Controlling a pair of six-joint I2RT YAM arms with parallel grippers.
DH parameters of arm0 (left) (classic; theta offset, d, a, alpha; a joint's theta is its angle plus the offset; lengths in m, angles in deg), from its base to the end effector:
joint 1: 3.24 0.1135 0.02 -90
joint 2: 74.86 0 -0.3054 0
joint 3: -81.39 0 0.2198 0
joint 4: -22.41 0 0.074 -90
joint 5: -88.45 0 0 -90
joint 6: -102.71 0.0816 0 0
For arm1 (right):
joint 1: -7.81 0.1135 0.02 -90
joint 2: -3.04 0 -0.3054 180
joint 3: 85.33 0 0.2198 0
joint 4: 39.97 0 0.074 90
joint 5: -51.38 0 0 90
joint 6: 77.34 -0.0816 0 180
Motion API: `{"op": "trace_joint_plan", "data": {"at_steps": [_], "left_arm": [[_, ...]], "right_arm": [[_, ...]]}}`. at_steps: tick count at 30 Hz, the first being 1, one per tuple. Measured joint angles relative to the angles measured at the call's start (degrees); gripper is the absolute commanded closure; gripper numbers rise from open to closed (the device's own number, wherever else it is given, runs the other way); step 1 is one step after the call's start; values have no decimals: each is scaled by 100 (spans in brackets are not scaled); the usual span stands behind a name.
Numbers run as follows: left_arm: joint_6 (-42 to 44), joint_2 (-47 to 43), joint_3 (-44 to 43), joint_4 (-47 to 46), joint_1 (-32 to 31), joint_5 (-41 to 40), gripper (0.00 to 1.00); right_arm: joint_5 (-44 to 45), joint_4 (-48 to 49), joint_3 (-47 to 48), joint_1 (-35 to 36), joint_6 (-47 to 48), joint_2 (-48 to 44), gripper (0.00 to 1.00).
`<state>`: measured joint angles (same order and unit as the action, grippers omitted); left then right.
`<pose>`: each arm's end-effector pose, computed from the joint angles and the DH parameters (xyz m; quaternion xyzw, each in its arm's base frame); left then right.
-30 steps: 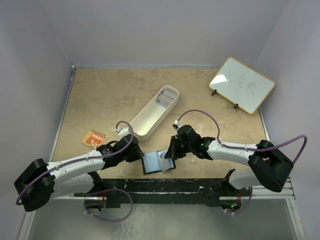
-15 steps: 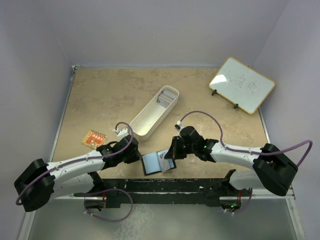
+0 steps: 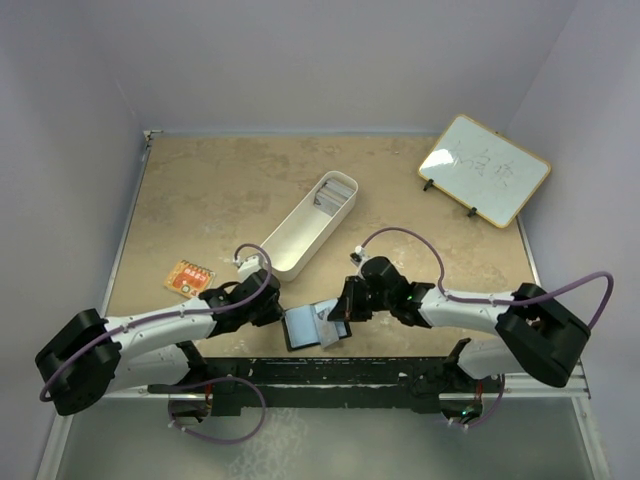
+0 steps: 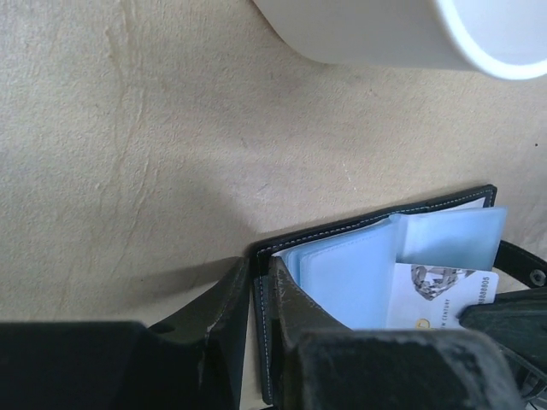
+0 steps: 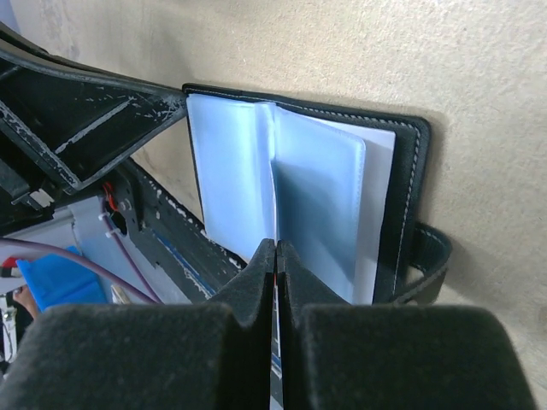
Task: Put the credit cards into the card holder
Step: Insert the credit card into the card holder.
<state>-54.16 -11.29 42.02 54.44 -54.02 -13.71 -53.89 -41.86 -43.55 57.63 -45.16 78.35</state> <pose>0.1208 -0.1209 0.1691 -0.1636 0.9378 -0.1946 0.2362 0.1450 0.2050 0.1990 0.0007 0.8829 0.4365 0.1730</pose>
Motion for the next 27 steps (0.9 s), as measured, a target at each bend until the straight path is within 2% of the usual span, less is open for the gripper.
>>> {"op": "trace_joint_plan", "data": {"at_steps": [8,27], "left_arm": [[26,170,-2,-258,0,-2,95],[-28,195,20,-374,0,59,95]], "right_arm": [[-249,487,-33,0,-28,225,100],[-72,881,-304,0,-92,304,100]]}}
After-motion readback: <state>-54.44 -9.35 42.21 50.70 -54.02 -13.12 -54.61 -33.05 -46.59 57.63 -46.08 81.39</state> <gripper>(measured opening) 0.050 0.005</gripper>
